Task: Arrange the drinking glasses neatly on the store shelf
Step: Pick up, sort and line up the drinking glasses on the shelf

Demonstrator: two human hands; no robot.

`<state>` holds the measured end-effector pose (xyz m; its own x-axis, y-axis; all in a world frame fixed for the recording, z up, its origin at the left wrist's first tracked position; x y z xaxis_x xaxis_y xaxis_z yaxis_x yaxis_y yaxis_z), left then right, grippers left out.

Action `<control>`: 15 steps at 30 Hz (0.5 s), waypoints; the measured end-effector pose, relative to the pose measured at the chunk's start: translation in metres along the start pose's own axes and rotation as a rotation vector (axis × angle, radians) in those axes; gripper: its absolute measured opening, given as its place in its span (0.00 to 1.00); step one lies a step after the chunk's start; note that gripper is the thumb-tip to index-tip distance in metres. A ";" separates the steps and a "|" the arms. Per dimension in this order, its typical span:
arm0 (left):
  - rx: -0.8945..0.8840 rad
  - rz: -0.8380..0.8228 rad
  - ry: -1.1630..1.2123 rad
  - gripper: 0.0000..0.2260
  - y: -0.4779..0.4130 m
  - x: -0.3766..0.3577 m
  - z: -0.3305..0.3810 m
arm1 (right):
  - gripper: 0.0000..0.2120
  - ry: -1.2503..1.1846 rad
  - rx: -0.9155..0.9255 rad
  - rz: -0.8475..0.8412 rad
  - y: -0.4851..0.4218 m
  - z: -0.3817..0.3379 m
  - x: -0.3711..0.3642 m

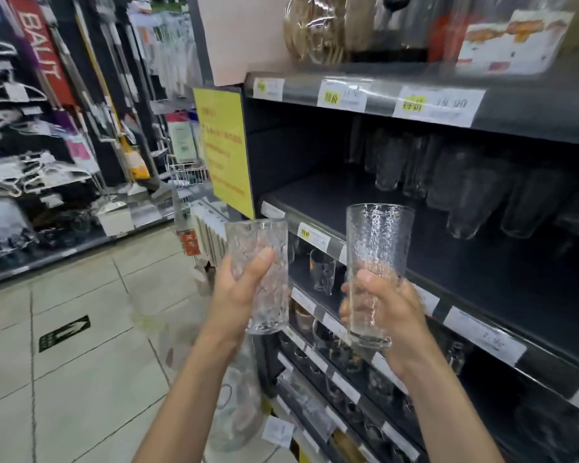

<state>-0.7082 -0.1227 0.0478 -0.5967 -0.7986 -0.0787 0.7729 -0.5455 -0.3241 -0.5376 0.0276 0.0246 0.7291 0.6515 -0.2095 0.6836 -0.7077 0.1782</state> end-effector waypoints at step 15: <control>-0.065 -0.242 0.043 0.27 -0.200 -0.042 -0.044 | 0.23 0.089 0.079 0.319 -0.143 -0.049 -0.008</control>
<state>-0.8473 0.0312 0.0750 -0.7725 -0.6343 -0.0310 0.5917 -0.7011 -0.3978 -0.6394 0.1369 0.0477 0.9081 0.4127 -0.0704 0.4187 -0.8964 0.1453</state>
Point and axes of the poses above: each hand's wrist, its own y-axis away from the middle knuckle, its own x-axis out of the back of the hand, z = x × y, the point moved 9 cm from there along -y, towards the middle knuckle, and after that the axes turned 10 degrees about -x, right-handed, at the moved point
